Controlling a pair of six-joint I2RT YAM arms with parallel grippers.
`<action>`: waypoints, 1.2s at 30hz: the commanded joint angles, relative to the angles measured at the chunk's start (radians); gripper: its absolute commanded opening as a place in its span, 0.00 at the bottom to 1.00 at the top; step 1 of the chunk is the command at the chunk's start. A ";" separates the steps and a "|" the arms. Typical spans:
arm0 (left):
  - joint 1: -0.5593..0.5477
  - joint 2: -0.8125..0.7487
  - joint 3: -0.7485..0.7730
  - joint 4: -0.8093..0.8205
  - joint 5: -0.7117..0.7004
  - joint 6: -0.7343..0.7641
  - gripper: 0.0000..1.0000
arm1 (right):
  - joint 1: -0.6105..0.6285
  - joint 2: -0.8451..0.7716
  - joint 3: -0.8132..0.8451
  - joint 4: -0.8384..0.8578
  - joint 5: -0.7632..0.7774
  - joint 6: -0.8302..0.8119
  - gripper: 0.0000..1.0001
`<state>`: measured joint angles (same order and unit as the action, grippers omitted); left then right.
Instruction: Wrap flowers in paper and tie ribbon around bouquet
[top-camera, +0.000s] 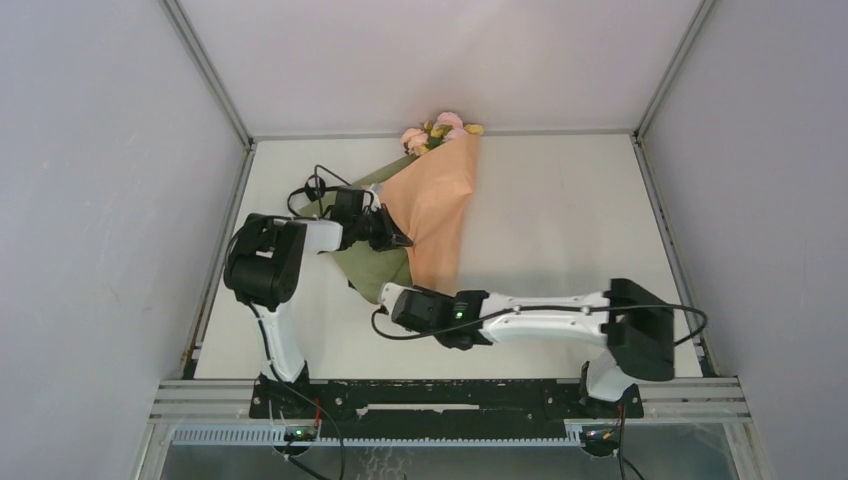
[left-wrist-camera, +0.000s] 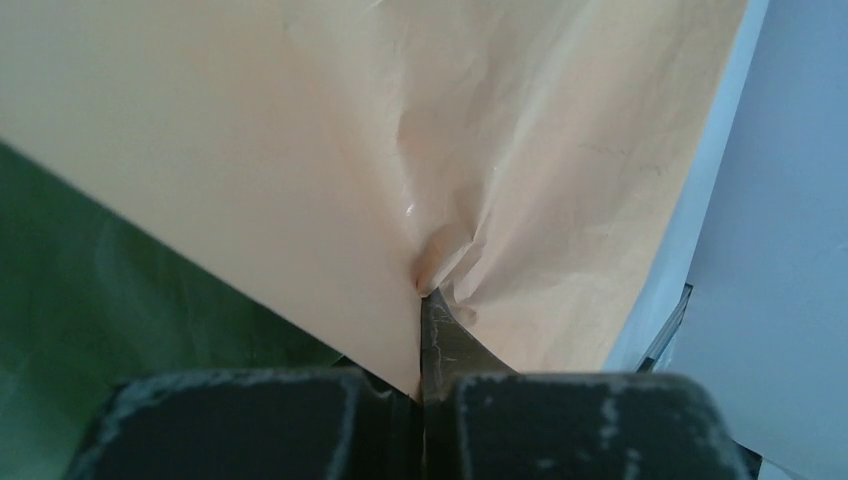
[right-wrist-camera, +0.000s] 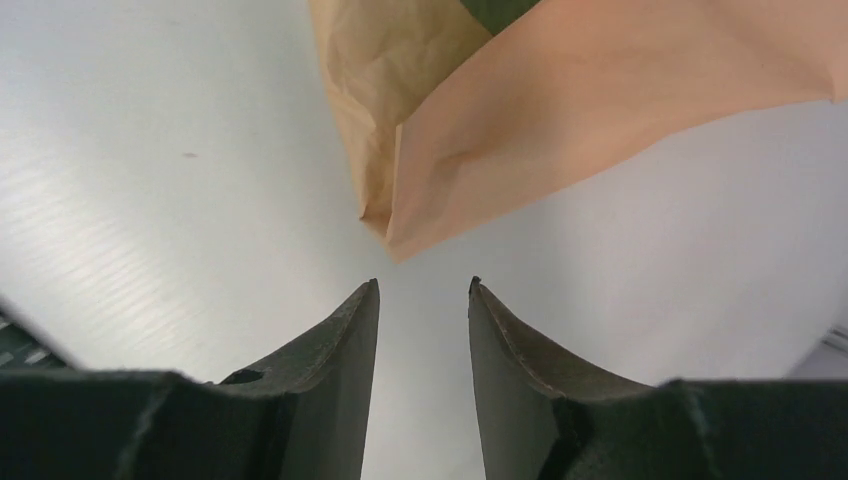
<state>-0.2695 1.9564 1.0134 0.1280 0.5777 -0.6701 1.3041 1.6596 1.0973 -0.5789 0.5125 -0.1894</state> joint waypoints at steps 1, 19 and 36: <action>0.006 -0.007 -0.032 -0.004 -0.021 0.041 0.00 | 0.000 -0.195 0.000 -0.010 -0.144 0.065 0.47; 0.005 -0.061 -0.027 -0.024 -0.021 0.092 0.00 | -0.334 -0.093 -0.283 0.567 -0.458 0.454 0.28; 0.013 -0.096 -0.039 -0.051 -0.012 0.211 0.00 | -0.438 -0.375 -0.466 0.363 -0.526 0.552 0.27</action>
<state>-0.2626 1.9038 1.0019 0.0578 0.5747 -0.5125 0.9699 1.3731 0.6006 -0.1696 0.0902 0.3939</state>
